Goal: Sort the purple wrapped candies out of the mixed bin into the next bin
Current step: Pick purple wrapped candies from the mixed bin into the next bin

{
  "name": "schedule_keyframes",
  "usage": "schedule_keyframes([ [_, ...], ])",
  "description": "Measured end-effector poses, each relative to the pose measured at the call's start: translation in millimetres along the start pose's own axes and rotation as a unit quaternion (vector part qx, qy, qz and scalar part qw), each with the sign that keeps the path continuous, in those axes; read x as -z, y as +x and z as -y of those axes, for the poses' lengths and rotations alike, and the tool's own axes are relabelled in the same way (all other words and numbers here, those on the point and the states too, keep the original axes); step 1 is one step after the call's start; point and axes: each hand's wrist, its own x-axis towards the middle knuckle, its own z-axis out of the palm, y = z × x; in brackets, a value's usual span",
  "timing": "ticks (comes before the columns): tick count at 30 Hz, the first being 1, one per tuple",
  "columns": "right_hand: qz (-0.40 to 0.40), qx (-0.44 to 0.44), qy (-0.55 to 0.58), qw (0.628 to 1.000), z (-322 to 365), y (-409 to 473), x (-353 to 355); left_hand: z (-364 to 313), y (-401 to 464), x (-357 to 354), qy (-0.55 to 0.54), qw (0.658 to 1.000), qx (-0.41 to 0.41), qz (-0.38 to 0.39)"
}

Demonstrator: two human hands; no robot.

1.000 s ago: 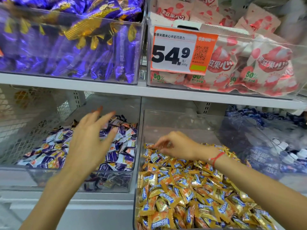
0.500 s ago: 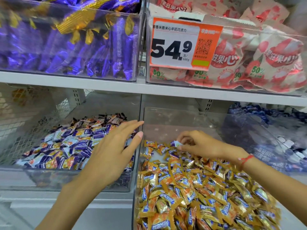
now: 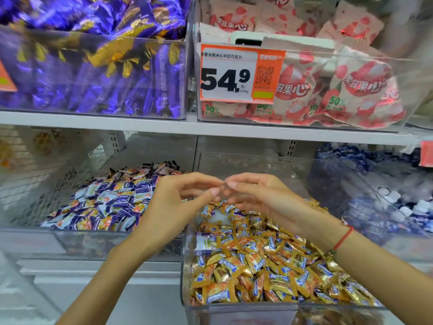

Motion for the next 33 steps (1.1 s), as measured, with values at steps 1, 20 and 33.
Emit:
schedule_keyframes([
  [1, -0.023, -0.002, -0.052, 0.998, -2.6, 5.7, 4.9, 1.0, 0.0, 1.3, 0.021, 1.000, 0.000, -0.003],
  [20, -0.049, 0.087, -0.095, 0.990, -3.4, -2.6, 6.2, -7.3, 2.2, -1.1, 0.194, 0.981, 0.001, 0.007],
  [33, -0.035, 0.096, -0.395, 0.913, -35.9, 39.8, 42.9, 1.4, 38.6, -34.6, 0.136, 0.990, 0.040, 0.013],
])
